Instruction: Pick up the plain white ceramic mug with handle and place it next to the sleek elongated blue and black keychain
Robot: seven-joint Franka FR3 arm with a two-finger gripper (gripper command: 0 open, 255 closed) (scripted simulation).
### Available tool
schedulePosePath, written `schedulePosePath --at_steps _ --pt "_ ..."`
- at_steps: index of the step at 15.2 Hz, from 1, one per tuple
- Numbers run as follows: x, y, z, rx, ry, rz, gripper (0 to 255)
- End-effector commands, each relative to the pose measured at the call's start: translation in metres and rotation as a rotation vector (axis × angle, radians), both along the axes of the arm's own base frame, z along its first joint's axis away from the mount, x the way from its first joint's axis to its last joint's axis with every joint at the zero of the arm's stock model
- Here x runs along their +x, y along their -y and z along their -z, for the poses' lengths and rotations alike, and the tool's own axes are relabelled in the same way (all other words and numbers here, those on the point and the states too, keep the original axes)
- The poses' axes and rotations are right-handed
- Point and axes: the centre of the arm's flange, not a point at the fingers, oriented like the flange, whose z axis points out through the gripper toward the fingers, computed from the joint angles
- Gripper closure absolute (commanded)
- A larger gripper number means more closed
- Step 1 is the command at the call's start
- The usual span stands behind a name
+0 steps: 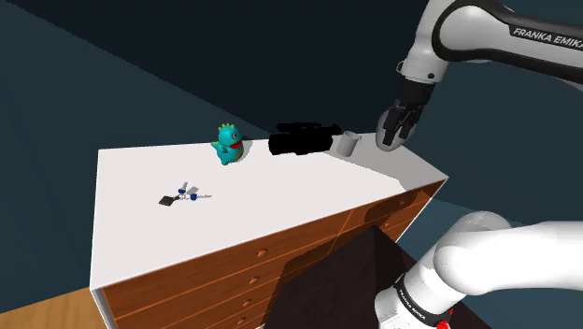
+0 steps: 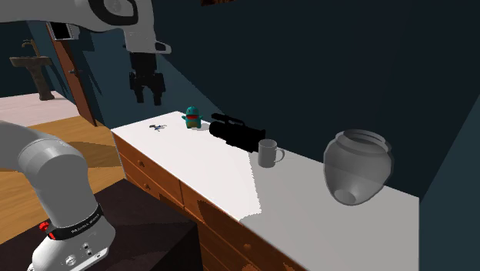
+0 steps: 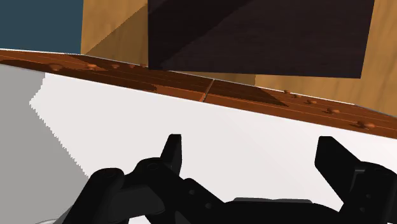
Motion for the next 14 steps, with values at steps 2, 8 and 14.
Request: schedulePosePath --at_steps 2,8,14 --pt "0.009 0.009 0.005 0.001 -0.001 -0.002 0" --pt "0.062 0.06 0.037 0.004 -0.009 -0.016 0" --pt "0.115 0.11 0.07 0.007 -0.017 -0.03 0"
